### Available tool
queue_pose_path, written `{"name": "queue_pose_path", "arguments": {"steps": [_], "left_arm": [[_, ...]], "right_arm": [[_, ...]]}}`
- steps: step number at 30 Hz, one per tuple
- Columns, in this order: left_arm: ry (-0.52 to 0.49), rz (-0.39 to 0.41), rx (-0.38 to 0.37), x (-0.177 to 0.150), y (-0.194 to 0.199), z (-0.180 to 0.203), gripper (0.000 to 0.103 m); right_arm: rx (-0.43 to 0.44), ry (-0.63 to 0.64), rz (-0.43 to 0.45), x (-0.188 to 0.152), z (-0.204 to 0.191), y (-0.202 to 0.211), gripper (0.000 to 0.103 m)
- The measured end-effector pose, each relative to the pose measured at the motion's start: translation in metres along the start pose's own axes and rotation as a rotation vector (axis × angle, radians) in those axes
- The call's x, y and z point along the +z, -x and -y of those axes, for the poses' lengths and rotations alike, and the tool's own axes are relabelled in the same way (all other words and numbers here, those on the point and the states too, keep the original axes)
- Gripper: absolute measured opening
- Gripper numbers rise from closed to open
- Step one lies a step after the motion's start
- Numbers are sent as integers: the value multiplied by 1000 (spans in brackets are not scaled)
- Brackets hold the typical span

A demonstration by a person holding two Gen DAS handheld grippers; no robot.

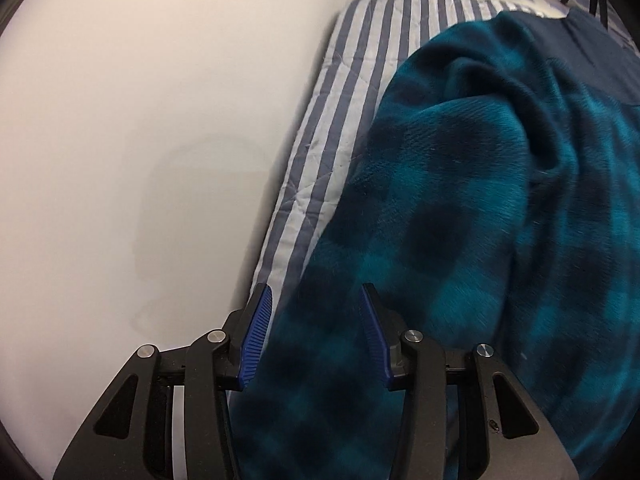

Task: Fold large clothes

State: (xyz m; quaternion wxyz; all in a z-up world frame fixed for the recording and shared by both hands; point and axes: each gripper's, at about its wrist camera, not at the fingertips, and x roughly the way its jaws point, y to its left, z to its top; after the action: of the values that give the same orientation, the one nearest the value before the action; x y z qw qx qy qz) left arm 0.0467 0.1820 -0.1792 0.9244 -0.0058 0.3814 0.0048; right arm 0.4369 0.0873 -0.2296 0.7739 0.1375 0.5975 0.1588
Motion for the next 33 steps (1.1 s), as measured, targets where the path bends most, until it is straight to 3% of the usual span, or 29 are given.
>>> {"name": "queue_pose_path", "arguments": {"steps": [7,13,20,25,33], "left_arm": [[10,-11,11,-2,-9,-5,32],[0,-12,23,0,-10,-5,32],[-2,-4,49,2,-8,-9,32],[-9,14,65,6,-4,-9,32],[-41,35,66,15,3,1,33]], "right_arm": [[-103,28,-28,16,-12,-25,30],[-200,85,-43,18,-22,-27,7],[-117,88,-20,17,-16,11,3],[-24,133,13,16,-5,68,3],[66,116,58,8,73,133,3]]}}
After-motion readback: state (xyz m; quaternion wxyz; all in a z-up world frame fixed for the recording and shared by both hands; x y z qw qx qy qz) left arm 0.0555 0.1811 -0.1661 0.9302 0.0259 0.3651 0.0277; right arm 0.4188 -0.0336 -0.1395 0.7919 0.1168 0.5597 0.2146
